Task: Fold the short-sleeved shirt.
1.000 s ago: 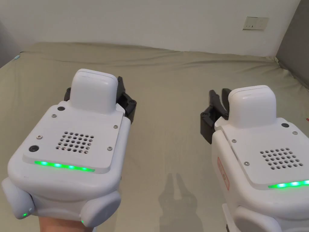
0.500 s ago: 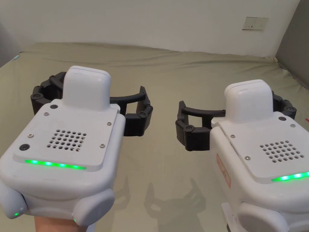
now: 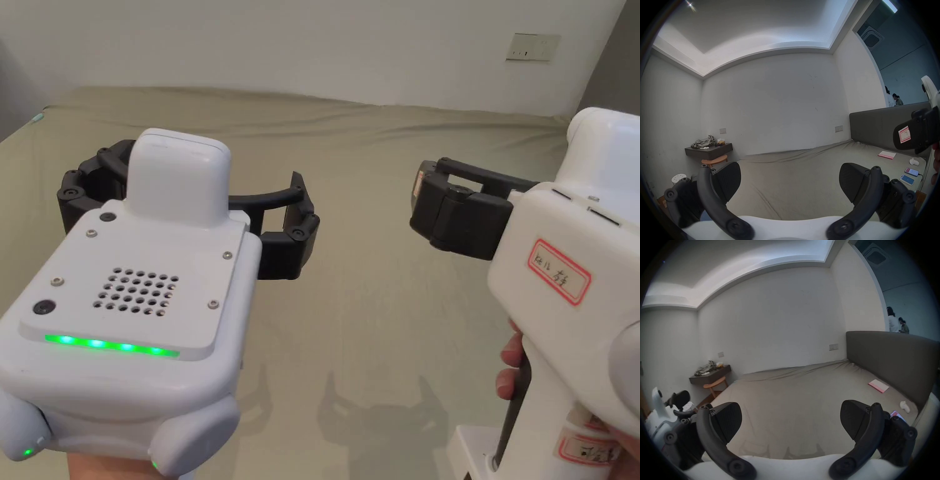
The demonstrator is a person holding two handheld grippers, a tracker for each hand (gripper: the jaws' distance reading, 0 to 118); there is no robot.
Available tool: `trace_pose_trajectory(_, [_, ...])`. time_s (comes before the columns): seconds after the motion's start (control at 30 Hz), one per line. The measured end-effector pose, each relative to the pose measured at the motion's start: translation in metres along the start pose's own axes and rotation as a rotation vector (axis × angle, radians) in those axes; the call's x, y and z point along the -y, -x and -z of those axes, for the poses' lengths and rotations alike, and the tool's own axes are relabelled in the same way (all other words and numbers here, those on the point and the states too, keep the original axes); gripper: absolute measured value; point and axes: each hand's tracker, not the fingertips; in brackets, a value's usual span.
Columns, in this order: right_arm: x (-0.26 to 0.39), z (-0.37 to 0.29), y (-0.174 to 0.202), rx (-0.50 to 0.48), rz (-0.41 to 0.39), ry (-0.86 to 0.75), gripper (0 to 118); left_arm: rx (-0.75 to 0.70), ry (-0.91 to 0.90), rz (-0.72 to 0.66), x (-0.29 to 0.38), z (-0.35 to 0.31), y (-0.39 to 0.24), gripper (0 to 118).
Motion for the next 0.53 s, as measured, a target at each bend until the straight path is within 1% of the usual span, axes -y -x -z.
trace_pose_trajectory(0.03, [0.0,0.001,0.001,0.027,-0.024,0.001,118,-0.002,-0.001,0.001,0.001,0.0,0.0,117])
trace_pose_trajectory(0.07, [0.001,-0.005,0.014,0.047,-0.04,-0.001,118,-0.001,-0.001,0.002,0.001,0.0,0.0,117])
trace_pose_trajectory(0.17, [0.005,-0.005,0.024,0.075,-0.046,0.002,118,0.0,0.002,-0.004,0.001,0.001,0.0,117])
trace_pose_trajectory(0.23, [0.007,-0.006,0.031,0.064,-0.046,0.015,118,0.002,0.005,-0.005,0.001,0.0,-0.001,117])
trace_pose_trajectory(0.3, [0.01,-0.006,0.034,0.034,-0.048,0.026,118,0.002,0.005,0.0,0.002,0.0,-0.001,117])
trace_pose_trajectory(0.33, [0.011,0.001,0.017,0.017,-0.047,0.027,118,0.001,0.004,0.003,0.002,0.0,-0.002,117])
trace_pose_trajectory(0.37, [0.012,0.003,0.016,0.001,-0.05,0.033,118,-0.001,0.004,0.005,0.002,0.0,-0.002,117])
trace_pose_trajectory(0.43, [0.014,0.004,0.02,0.015,-0.047,0.043,118,-0.004,0.003,0.008,0.002,-0.001,-0.001,117])
trace_pose_trajectory(0.47, [0.015,0.007,0.016,0.024,-0.043,0.049,118,-0.005,0.004,0.007,0.003,-0.001,0.0,117])
trace_pose_trajectory(0.53, [0.015,0.009,0.014,0.01,-0.033,0.065,118,-0.008,0.006,0.004,0.003,-0.001,0.0,117])
